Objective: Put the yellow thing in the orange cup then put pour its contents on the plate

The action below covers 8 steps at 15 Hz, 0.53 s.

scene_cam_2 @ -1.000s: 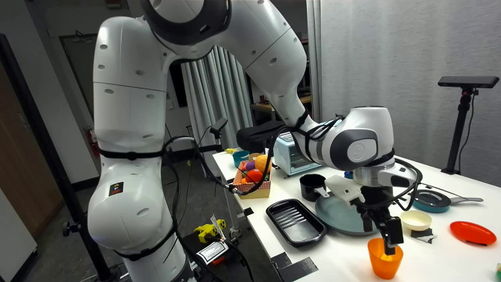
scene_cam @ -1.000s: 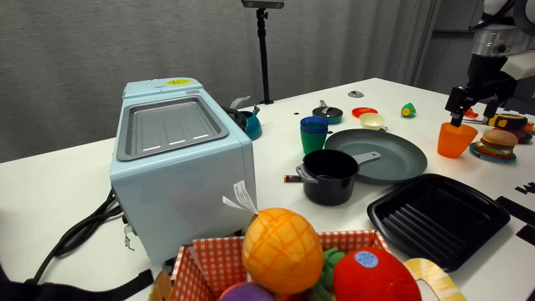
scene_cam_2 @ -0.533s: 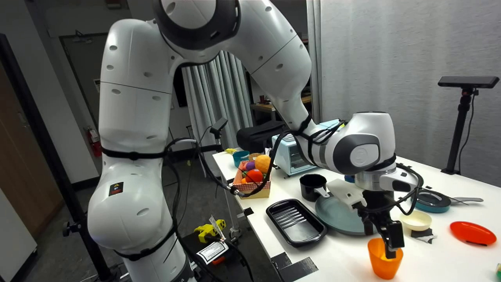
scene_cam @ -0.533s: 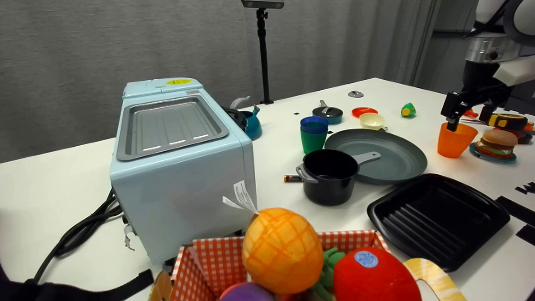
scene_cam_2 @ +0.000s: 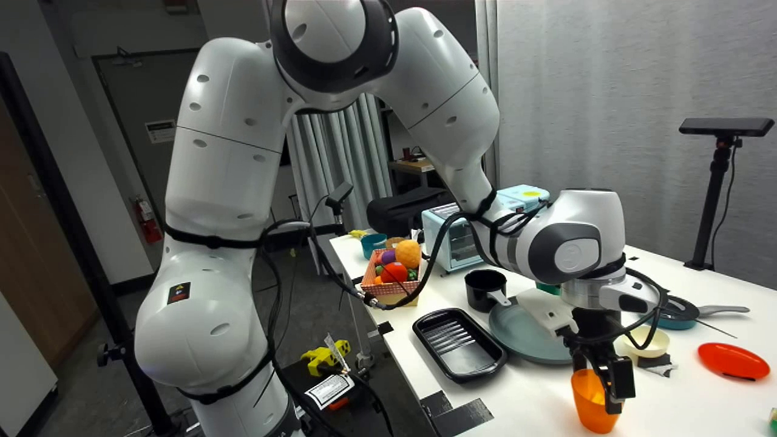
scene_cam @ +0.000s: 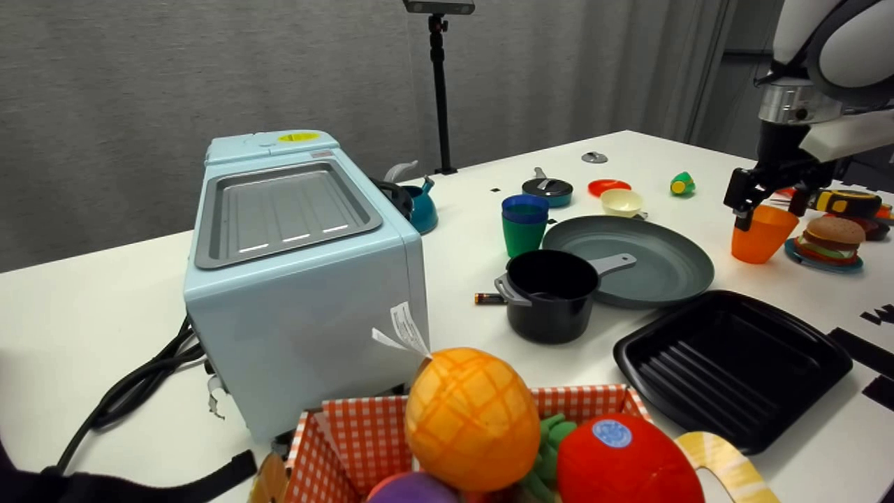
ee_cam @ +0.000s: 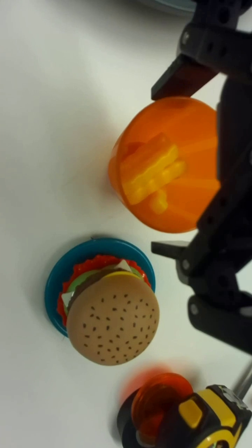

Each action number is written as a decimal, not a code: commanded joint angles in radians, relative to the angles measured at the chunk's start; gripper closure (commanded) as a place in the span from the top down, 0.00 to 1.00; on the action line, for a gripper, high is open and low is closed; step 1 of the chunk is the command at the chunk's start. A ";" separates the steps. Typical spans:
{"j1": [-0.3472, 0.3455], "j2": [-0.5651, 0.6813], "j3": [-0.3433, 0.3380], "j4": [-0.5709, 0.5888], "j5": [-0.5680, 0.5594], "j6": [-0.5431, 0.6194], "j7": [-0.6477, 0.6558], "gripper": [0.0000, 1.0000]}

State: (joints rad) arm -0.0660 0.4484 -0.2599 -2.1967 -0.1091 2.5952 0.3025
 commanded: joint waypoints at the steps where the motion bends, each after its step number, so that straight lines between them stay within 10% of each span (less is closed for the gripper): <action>1: -0.024 0.041 0.026 0.047 0.034 0.005 -0.033 1.00; 2: -0.025 0.048 0.028 0.053 0.038 0.004 -0.034 0.99; 3: -0.025 0.053 0.031 0.059 0.042 0.006 -0.037 0.74; 8: -0.031 0.060 0.039 0.090 0.058 0.002 -0.049 0.56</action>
State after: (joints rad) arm -0.0683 0.4902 -0.2425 -2.1429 -0.0794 2.5952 0.2943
